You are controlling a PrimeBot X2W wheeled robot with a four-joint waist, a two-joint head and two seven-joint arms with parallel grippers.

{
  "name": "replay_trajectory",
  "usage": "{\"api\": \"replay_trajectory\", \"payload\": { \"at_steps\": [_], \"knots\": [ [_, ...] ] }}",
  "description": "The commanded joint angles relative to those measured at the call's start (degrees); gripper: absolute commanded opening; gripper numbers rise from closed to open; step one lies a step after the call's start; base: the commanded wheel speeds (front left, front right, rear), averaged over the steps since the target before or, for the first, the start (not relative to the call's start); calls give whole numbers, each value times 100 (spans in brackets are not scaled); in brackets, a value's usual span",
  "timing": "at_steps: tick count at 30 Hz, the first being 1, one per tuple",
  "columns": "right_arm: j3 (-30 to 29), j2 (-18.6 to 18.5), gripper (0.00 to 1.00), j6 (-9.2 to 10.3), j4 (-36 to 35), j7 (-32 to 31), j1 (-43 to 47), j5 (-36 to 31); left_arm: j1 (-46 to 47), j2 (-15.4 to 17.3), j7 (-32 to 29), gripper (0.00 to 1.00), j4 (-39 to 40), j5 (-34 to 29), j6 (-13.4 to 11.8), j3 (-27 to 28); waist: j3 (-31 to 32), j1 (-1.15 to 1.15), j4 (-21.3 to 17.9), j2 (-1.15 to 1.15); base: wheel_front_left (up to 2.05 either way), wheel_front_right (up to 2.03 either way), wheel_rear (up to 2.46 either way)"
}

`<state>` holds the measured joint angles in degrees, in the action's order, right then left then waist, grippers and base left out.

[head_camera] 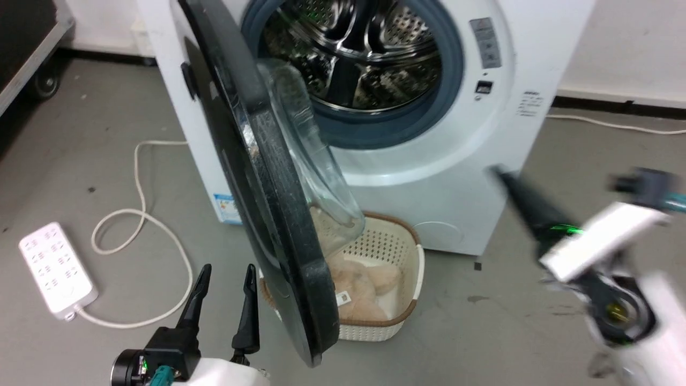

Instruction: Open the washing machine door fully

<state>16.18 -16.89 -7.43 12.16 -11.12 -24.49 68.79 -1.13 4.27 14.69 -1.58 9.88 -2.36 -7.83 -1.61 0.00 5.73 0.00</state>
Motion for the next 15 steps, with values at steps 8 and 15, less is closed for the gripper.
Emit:
{"api": "replay_trajectory", "payload": {
  "at_steps": [8, 15],
  "knots": [
    [-638, -539, 100, -6, -730, 2081, 1260, -3352, -85, 9, 30, 100, 21, 66, 80, 223, 116, 0, -303, 0, 0, 0, 0],
    [-1491, 644, 100, -6, -1248, 2427, 2347, -5459, -177, 35, 30, 100, -9, 56, 140, 282, 114, 0, -443, 0, 0, 0, 0]
  ]
}}
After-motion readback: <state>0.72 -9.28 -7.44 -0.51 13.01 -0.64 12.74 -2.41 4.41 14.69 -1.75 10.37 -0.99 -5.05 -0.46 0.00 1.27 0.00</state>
